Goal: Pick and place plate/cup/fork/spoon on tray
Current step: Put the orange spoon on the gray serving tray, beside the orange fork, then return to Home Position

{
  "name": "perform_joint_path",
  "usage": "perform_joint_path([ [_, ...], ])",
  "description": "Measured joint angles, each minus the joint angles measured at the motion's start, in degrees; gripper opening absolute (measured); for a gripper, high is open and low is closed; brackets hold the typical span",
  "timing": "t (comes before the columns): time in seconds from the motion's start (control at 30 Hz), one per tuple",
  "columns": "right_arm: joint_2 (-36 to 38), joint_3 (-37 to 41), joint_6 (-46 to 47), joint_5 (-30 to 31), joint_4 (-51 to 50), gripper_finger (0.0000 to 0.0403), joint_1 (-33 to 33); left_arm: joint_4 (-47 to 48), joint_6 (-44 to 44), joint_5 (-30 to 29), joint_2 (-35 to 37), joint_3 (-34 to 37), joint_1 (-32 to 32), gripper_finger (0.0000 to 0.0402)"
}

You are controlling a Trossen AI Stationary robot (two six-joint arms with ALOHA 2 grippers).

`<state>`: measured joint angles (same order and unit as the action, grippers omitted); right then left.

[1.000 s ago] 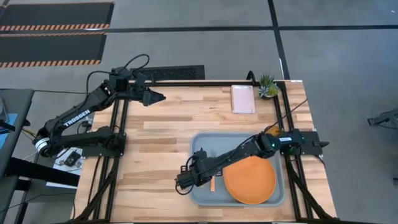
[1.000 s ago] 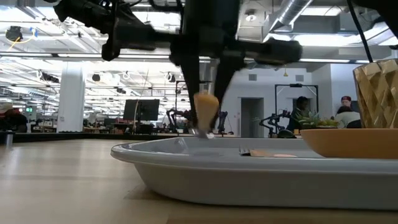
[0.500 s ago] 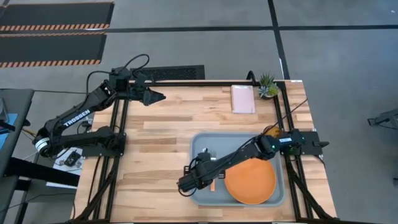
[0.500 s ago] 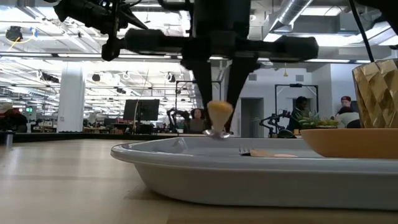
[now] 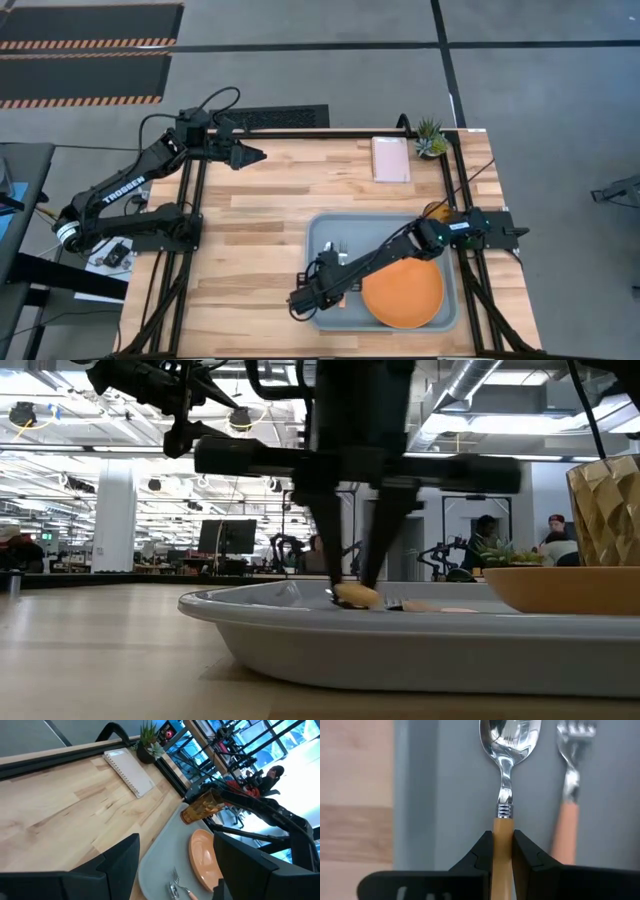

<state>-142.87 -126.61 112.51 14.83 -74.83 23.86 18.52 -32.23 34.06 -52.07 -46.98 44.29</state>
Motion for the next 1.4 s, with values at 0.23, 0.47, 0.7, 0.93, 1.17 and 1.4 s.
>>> perform_joint_path([
  [0.23,0.0,0.2,0.0,-0.3,0.7,0.0049,0.2,0.0,0.2,-0.4,0.0,0.0,0.0,0.0240],
  [0.47,0.0,0.2,0.0,-0.7,0.5,0.0051,0.1,0.0,0.2,-0.4,0.0,0.0,0.0,0.0240],
  [0.7,0.0,0.2,0.0,-1.2,0.5,0.0094,0.0,0.0,0.3,-0.4,0.0,0.0,0.0,0.0240],
  [0.93,0.0,0.2,0.0,-1.2,0.4,0.0123,0.0,0.0,0.3,-0.4,0.0,0.0,0.0,0.0240],
  [1.17,0.3,0.2,-0.5,-0.3,0.2,0.0128,0.0,0.0,0.3,-0.4,0.0,0.0,0.0,0.0240],
  [1.4,4.0,0.2,-4.9,2.0,-0.6,0.0128,0.0,-2.0,-0.5,-0.4,0.0,0.0,0.0,0.0240],
])
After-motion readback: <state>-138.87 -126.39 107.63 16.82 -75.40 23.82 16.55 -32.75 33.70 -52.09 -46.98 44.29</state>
